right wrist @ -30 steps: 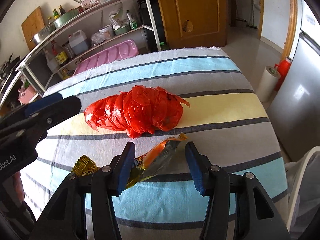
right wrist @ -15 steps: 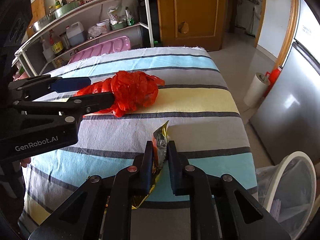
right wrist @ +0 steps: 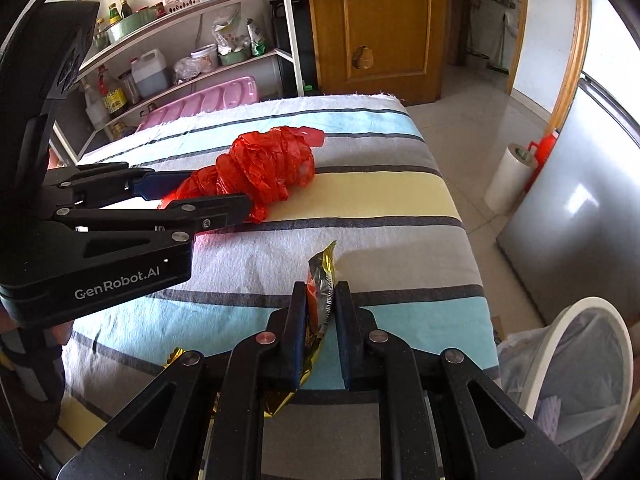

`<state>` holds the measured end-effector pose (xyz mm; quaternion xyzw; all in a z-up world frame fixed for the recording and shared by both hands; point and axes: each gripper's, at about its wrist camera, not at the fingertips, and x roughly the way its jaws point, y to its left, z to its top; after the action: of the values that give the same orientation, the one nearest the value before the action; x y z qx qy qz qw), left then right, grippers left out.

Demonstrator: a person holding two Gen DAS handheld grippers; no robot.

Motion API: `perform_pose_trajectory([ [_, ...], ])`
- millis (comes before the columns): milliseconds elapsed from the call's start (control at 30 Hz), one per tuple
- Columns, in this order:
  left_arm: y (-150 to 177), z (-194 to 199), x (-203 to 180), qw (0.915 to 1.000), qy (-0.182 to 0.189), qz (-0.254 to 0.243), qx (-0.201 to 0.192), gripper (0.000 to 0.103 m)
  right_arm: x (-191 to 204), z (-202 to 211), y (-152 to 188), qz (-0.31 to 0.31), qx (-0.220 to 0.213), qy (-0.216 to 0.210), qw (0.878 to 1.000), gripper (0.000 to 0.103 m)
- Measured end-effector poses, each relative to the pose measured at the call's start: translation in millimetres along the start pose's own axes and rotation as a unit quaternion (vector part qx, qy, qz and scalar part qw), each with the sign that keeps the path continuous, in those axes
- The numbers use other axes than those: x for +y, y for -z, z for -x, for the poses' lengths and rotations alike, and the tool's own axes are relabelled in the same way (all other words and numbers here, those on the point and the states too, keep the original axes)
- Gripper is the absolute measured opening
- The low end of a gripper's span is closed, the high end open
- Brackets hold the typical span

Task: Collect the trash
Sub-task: 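Carry the red bag and gold wrapper over the bin and open both grippers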

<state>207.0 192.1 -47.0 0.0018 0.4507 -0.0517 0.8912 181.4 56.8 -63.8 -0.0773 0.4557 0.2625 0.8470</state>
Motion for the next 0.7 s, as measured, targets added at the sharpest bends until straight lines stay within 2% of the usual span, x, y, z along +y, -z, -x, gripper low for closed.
perform_pose_trajectory([
  [167,0.7,7.1,-5.2,1.0000,-0.002,0.000,-0.003,0.039,-2.5,6.9,1.5,-0.005,-0.009,-0.001,1.000,0.012],
  [567,12.3,49.3,-28.2,0.9995,0.006,0.001,-0.030,0.039,-7.4,35.6,14.7,-0.017,-0.039,-0.012,0.999,0.007],
  [700,17.1,63.5,-38.7,0.9992,-0.002,-0.008,-0.039,0.039,-12.8,50.4,21.2,-0.024,-0.051,-0.014,0.998,0.007],
])
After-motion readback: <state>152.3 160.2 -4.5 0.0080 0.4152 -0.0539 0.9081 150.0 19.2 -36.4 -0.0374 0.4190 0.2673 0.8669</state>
